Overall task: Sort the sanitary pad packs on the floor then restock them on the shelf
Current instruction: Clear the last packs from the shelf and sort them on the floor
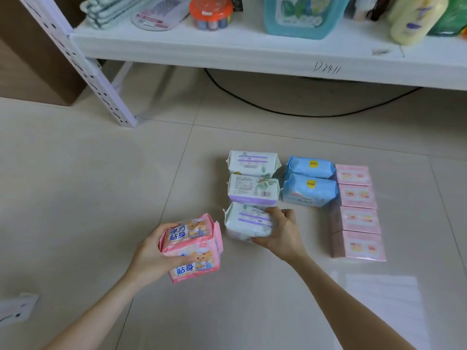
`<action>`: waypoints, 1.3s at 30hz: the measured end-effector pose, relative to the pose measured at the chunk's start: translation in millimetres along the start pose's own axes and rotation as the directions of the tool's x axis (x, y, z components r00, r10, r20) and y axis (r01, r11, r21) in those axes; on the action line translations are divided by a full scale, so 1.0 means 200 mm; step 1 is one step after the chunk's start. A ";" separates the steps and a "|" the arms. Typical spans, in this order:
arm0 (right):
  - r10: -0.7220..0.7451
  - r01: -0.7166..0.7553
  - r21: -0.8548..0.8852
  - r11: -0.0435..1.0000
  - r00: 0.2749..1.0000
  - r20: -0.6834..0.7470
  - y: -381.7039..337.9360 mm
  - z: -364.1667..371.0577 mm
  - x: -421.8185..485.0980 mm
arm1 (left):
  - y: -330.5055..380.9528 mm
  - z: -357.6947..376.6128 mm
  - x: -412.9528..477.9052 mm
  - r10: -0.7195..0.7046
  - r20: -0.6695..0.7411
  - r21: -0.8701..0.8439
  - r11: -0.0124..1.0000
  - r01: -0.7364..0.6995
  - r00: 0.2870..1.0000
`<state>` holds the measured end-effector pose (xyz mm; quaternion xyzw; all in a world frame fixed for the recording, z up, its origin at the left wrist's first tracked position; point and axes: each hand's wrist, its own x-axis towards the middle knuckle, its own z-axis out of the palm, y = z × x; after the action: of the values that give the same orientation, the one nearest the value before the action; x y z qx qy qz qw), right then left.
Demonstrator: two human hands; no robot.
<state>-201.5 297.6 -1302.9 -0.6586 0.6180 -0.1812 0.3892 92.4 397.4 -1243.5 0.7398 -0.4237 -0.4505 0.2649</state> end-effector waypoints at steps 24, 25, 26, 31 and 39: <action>-0.101 -0.031 0.451 0.892 0.959 0.266 -0.30 -0.23 -0.49 | 0.31 0.19 -0.10 0.213 0.230 -0.176 0.969 -0.174 0.950; -0.094 -0.021 0.464 0.885 0.970 0.224 -0.30 -0.27 -0.48 | 0.36 0.20 -0.10 0.229 0.238 -0.187 0.964 -0.187 0.944; -0.084 -0.013 0.471 0.882 0.979 0.184 -0.29 -0.31 -0.48 | 0.40 0.22 -0.09 0.244 0.248 -0.205 0.959 -0.196 0.937; 0.001 -0.046 0.527 0.849 0.996 0.084 -0.23 -0.56 -0.52 | 0.65 0.35 -0.07 0.285 0.339 -0.271 0.942 -0.197 0.896; 0.064 -0.051 0.565 0.824 0.998 -0.003 -0.04 -1.05 -0.58 | 1.06 0.70 0.00 0.348 0.501 -0.234 0.936 -0.263 0.792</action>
<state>-366.9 347.4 -1137.5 -0.4934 0.5607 -0.3510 0.5648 -114.8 289.6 -1142.2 0.4837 -0.5591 -0.6206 0.2614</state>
